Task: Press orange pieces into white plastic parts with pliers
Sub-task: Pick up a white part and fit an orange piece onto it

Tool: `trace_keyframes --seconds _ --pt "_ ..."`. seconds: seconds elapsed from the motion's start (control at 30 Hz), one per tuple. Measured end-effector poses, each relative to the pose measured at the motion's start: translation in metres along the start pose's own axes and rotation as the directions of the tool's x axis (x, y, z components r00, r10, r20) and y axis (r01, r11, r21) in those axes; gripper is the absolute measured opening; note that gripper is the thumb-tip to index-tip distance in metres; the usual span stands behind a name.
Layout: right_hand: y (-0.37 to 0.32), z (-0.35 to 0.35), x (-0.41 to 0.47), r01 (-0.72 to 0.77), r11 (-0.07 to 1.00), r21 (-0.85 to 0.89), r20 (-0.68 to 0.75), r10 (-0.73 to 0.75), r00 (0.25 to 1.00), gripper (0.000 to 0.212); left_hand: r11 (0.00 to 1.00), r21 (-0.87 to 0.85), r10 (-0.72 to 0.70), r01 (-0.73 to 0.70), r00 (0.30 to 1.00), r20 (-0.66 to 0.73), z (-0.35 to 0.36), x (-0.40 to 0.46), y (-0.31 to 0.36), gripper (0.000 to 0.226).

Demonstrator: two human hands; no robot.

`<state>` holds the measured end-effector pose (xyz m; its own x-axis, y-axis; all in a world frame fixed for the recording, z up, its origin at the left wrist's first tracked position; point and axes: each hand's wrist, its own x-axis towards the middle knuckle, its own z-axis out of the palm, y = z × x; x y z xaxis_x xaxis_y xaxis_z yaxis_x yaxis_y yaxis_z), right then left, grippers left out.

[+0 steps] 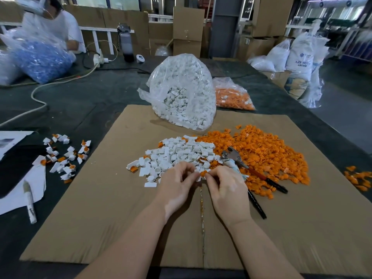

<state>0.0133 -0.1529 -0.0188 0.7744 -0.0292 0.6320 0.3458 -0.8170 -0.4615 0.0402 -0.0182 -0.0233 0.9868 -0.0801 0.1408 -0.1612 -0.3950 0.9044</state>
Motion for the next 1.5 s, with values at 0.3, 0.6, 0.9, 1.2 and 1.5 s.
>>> trace_keyframes --seconds 0.3,0.6,0.9,1.2,1.5 --pt "-0.0011 0.0021 -0.0004 0.098 0.991 -0.094 0.057 -0.093 0.994 0.027 0.999 -0.039 -0.012 0.014 0.999 0.044 -0.0025 -0.0028 0.0029 0.019" --pt "-0.0001 0.0019 -0.0015 0.123 0.985 -0.123 0.099 -0.112 0.989 0.025 1.000 -0.010 -0.014 0.015 0.999 0.028 -0.0015 -0.0027 0.0035 0.015" --pt "-0.0036 -0.0017 -0.0012 0.082 0.995 -0.059 0.068 -0.078 0.995 0.015 1.000 0.029 0.000 0.002 0.999 -0.051 -0.0014 -0.0011 0.0005 0.013" --pt "0.0016 -0.0007 0.0015 -0.175 0.978 0.112 0.145 0.158 0.977 0.009 0.994 0.032 0.103 -0.104 0.994 0.032 -0.0013 -0.0036 0.0016 0.019" --pt "0.0046 0.0003 0.0042 -0.217 0.967 0.134 0.221 0.184 0.958 0.012 0.993 -0.091 0.082 -0.079 0.996 0.027 -0.0015 -0.0060 0.0046 0.019"
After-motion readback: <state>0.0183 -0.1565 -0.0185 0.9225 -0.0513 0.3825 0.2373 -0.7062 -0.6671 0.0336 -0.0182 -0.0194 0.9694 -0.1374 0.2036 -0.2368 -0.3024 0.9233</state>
